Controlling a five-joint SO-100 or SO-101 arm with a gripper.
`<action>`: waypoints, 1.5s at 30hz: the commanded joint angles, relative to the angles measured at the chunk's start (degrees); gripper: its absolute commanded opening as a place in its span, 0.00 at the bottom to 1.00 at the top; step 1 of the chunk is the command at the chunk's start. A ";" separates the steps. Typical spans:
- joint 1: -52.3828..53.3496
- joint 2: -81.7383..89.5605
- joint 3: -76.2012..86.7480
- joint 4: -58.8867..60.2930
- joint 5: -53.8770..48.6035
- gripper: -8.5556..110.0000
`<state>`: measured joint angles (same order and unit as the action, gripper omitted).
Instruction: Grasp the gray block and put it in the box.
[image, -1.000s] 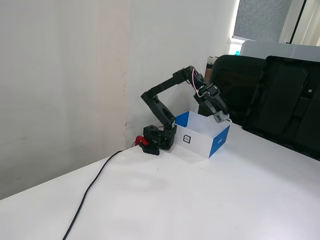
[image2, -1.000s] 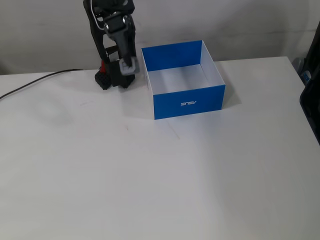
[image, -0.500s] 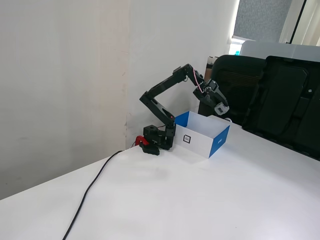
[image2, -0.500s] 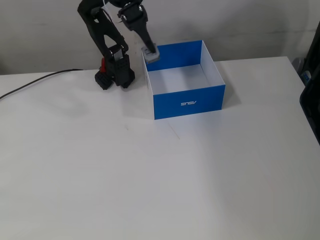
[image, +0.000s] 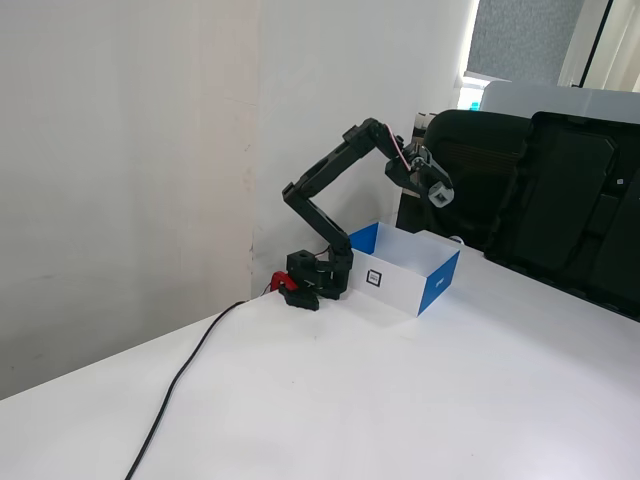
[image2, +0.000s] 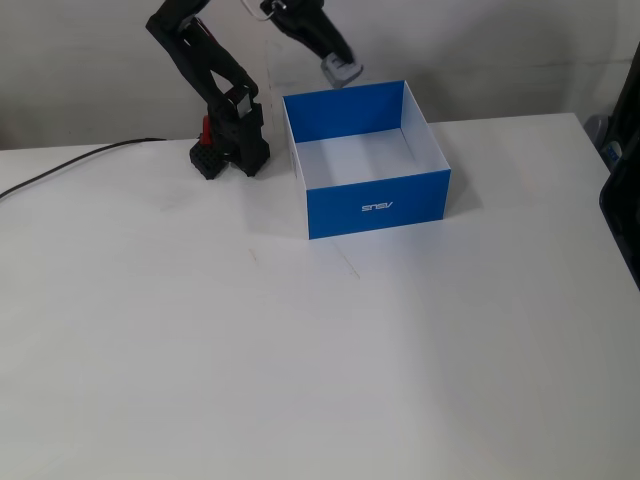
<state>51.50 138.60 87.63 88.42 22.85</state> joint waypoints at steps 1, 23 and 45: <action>3.43 -1.49 -6.50 1.05 -1.14 0.07; 16.87 -16.70 -9.05 13.18 -1.58 0.29; 11.34 -12.57 -1.14 13.36 -0.79 0.07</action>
<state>65.48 122.17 86.57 102.04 21.71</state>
